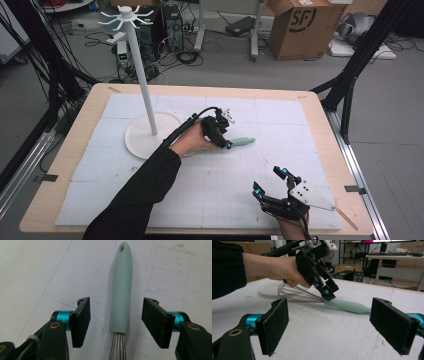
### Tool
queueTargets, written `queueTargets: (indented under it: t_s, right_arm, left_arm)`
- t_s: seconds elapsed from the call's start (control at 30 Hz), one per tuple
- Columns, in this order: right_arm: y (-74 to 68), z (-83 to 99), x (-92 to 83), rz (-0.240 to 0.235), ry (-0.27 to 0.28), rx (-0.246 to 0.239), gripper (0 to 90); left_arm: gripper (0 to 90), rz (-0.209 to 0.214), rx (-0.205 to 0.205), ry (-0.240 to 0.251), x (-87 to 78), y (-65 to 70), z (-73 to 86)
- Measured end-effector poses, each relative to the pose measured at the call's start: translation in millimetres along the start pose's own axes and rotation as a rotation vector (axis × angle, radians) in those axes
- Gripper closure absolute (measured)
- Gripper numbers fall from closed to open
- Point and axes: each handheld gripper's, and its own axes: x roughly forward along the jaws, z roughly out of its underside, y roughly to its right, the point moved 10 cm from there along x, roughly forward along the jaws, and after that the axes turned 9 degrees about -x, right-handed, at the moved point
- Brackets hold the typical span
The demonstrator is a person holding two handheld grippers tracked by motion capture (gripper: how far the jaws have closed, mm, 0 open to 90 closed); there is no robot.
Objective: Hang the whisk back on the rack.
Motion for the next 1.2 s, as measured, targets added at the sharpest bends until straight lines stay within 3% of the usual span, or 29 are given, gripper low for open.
queueTargets:
  t_s: [0.43,0.77,0.87,1.1,1.2]
  right_arm:
    - [2.8,0.0,-1.2,0.007,0.003,0.008,14.4]
    - [5.6,-0.2,-2.6,0.015,0.007,0.019,14.4]
    - [6.0,-0.3,-2.5,0.016,0.009,0.022,14.5]
    - [8.5,-0.5,-3.4,0.020,0.013,0.026,14.5]
    - [9.5,-0.5,-3.7,0.022,0.014,0.028,14.5]
  left_arm:
    - [43.1,0.001,0.023,-0.131,15.5,2.7,5.1]
    - [46.8,0.010,0.017,-0.156,18.6,1.3,6.9]
    - [46.8,0.008,0.033,-0.199,22.1,2.4,9.5]
    - [47.0,0.022,0.010,-0.203,24.1,2.4,8.2]
    - [51.6,0.033,0.012,-0.200,24.0,2.5,7.4]
